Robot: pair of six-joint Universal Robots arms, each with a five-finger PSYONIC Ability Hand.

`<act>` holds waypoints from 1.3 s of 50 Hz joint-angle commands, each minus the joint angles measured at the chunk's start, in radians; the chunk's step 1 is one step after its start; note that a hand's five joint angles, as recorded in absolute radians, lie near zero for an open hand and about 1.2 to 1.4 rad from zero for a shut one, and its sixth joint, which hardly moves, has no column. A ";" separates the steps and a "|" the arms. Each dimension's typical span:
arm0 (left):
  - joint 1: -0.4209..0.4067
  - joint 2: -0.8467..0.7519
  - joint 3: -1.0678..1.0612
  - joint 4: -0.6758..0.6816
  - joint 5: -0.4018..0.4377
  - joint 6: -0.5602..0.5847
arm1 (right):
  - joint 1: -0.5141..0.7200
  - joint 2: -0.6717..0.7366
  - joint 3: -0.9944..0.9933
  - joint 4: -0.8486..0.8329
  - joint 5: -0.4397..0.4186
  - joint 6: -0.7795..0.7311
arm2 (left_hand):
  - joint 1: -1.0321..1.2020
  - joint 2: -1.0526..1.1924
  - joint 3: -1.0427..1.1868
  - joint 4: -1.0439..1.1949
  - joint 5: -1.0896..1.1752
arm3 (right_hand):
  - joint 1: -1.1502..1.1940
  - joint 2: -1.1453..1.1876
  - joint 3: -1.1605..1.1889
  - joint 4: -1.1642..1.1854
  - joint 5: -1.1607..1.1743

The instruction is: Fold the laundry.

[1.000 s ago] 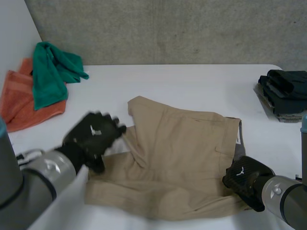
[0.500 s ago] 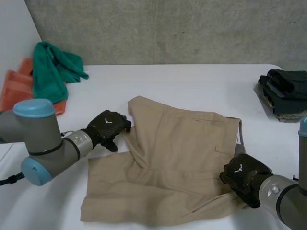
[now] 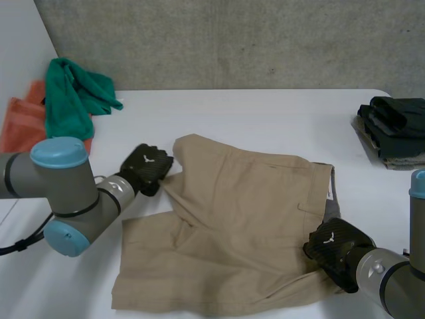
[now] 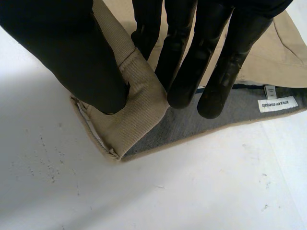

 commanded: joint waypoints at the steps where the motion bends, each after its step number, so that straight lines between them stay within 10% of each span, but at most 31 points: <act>1: 0.000 0.116 -0.075 -0.002 -0.149 0.005 | 0.001 0.010 -0.002 -0.011 0.000 0.001 | 0.268 0.201 0.209 0.199 0.237 | 0.357 0.217 0.204 0.205 0.235; 21: -0.096 0.216 -0.199 -0.086 -0.332 0.134 | 0.001 0.010 -0.010 -0.041 0.005 0.041 | 0.257 0.190 0.198 0.188 0.226 | 0.357 0.217 0.204 0.205 0.235; 23: -0.100 0.217 -0.198 -0.086 -0.330 0.143 | 0.003 0.010 -0.010 -0.043 0.003 0.043 | -0.294 -0.361 -0.353 -0.363 -0.324 | 0.357 0.217 0.204 0.205 0.235; 29: -0.103 0.271 -0.199 -0.091 -0.329 0.133 | -0.002 0.010 -0.010 -0.043 0.003 0.053 | -0.680 -0.747 -0.739 -0.748 -0.710 | 0.357 0.217 0.204 0.205 0.235; 49: -0.103 0.683 -0.468 -0.528 -0.087 -0.119 | -0.011 0.008 -0.016 -0.107 0.014 0.090 | -0.345 -0.412 -0.404 -0.414 -0.376 | 0.357 0.217 0.204 0.205 0.235; 65: -0.100 0.671 -0.560 -0.427 -0.073 -0.136 | 0.000 0.010 -0.016 -0.132 0.037 0.121 | -0.334 -0.401 -0.393 -0.403 -0.364 | 0.357 0.217 0.204 0.205 0.235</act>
